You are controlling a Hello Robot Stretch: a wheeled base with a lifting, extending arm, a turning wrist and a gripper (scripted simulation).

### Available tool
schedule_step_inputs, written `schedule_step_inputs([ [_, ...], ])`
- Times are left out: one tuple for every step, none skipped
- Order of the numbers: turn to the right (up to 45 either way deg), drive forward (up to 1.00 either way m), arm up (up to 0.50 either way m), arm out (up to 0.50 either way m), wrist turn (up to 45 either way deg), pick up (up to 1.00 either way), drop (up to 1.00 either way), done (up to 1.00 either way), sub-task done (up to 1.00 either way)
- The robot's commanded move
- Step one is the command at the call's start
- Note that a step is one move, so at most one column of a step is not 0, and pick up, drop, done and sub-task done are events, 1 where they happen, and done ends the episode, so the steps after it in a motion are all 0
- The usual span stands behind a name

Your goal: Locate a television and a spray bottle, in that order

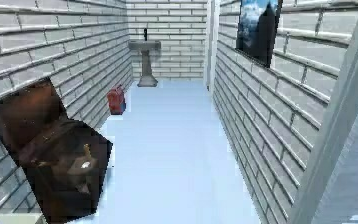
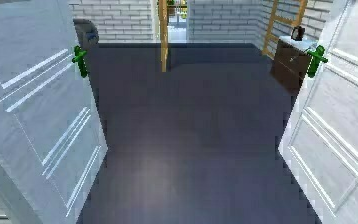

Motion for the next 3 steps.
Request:
schedule_step_inputs([
  [45.0,0.0,0.0,0.0,0.0,0.0,0.0,0.0,0.0],
  [42.0,0.0,0.0,0.0,0.0,0.0,0.0,0.0,0.0],
  [0.0,1.0,0.0,0.0,0.0,0.0,0.0,0.0,0.0],
])
